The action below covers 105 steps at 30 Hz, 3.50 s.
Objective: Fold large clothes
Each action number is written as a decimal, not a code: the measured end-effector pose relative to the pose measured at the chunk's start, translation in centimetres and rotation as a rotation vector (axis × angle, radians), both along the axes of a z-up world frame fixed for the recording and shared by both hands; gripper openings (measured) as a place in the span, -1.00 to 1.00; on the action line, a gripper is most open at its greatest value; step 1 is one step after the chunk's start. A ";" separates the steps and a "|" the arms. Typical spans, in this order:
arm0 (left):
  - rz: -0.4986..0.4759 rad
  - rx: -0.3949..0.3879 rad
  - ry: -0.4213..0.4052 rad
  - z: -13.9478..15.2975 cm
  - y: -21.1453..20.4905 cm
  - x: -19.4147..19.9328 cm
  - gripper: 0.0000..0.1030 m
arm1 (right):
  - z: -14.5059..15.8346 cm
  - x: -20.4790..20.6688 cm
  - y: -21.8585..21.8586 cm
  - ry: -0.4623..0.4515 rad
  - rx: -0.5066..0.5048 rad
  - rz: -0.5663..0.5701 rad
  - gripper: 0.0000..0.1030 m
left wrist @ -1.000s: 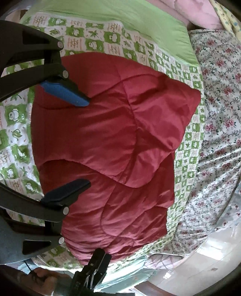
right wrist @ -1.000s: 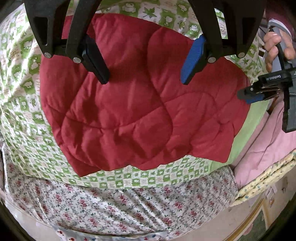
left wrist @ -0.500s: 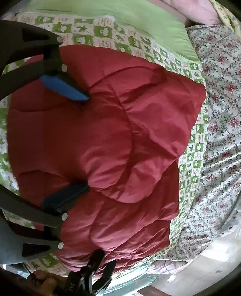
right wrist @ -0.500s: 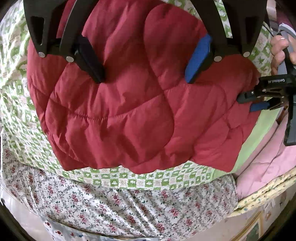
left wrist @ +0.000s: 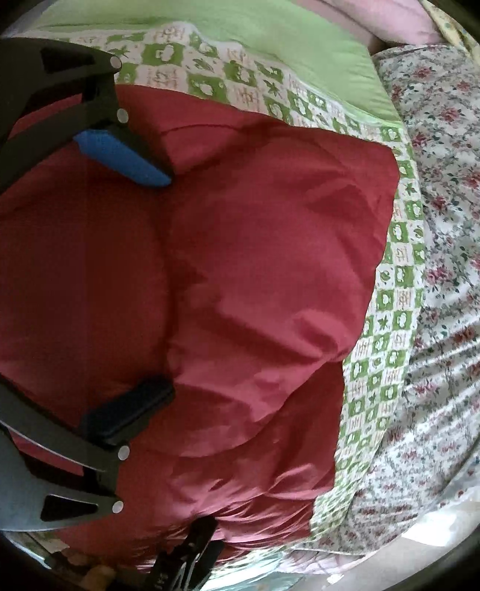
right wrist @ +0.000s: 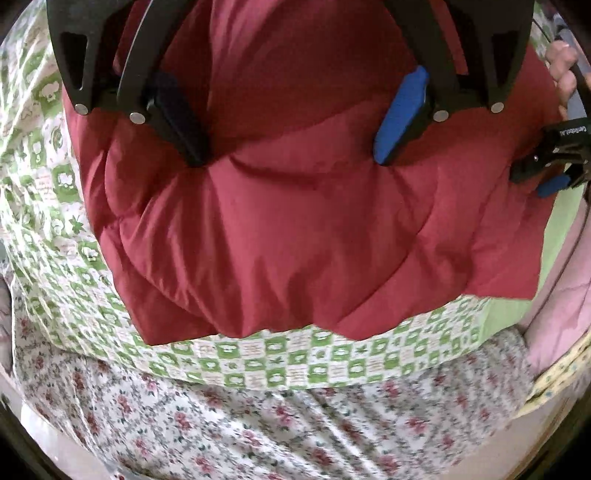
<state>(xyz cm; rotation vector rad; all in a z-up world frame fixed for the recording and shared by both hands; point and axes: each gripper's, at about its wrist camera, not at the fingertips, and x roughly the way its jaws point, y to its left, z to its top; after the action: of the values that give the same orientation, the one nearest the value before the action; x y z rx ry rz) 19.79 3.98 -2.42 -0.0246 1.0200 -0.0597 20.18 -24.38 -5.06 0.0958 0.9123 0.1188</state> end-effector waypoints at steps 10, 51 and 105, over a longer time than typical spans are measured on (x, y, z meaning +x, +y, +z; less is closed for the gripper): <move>0.092 -0.034 0.055 -1.5 1.4 4.4 1.00 | -1.1 3.7 -2.7 0.072 0.085 -0.052 0.80; -0.015 -0.081 0.026 -0.9 0.0 -9.0 1.00 | 0.3 -11.0 -0.6 -0.027 -0.017 0.039 0.84; 0.015 0.020 0.010 -0.9 -1.1 -10.9 1.00 | 2.8 -13.2 0.6 -0.123 0.061 0.081 0.87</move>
<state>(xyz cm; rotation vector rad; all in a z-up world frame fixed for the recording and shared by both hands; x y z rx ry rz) 8.89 2.89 -3.30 -0.0143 1.0305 -0.0356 6.96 -23.83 -2.30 0.1067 0.7898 0.2256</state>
